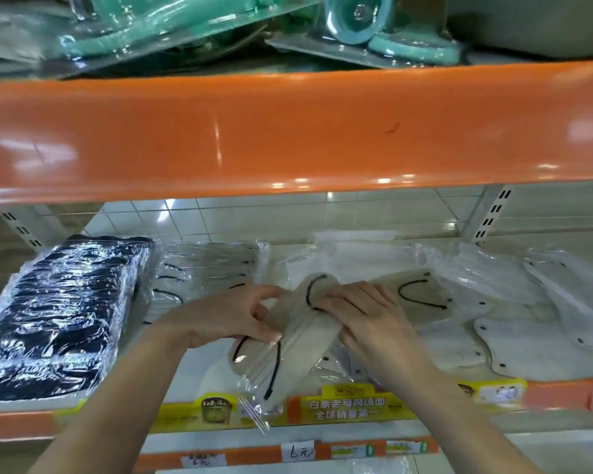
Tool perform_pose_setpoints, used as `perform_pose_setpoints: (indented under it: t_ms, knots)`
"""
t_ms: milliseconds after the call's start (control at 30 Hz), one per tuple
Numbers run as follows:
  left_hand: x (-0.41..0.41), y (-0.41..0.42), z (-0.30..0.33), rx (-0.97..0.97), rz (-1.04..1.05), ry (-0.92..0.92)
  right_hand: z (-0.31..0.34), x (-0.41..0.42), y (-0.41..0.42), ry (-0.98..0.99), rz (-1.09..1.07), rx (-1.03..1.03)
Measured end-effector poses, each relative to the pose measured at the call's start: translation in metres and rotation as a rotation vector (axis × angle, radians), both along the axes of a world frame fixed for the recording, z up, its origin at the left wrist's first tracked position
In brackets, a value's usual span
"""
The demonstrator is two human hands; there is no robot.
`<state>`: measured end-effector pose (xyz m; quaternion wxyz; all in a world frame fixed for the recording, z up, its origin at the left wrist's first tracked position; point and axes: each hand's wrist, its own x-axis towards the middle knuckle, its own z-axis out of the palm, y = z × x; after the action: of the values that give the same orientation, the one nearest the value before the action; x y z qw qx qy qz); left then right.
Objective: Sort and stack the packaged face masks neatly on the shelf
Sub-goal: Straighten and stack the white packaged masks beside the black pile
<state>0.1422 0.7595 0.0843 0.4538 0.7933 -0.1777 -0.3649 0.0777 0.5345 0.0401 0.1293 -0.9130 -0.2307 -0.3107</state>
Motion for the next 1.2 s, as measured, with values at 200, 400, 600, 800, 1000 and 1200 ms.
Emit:
perform_pose_setpoints:
  t_ms: [200,400,600,800,1000,1200]
  knots:
    - [-0.005,-0.007,-0.022,0.034,0.348,-0.366,-0.008,0.019,0.017,-0.059,-0.083,0.007]
    - [-0.019,0.003,-0.018,0.093,0.202,-0.47,-0.008,0.037,0.038,-0.084,-0.206,0.01]
    - [0.003,0.042,-0.033,0.449,0.27,-1.068,-0.004,0.058,0.084,-0.162,-0.157,0.083]
    - [0.024,0.102,-0.047,0.429,0.221,-1.247,-0.025,0.075,0.129,-0.062,-0.056,0.092]
    - [0.027,0.132,-0.075,0.458,0.134,-1.18,-0.056,0.069,0.156,0.064,-0.057,0.042]
    - [0.016,0.13,-0.09,0.512,0.102,-1.113,-0.079,0.062,0.164,0.224,-0.083,-0.025]
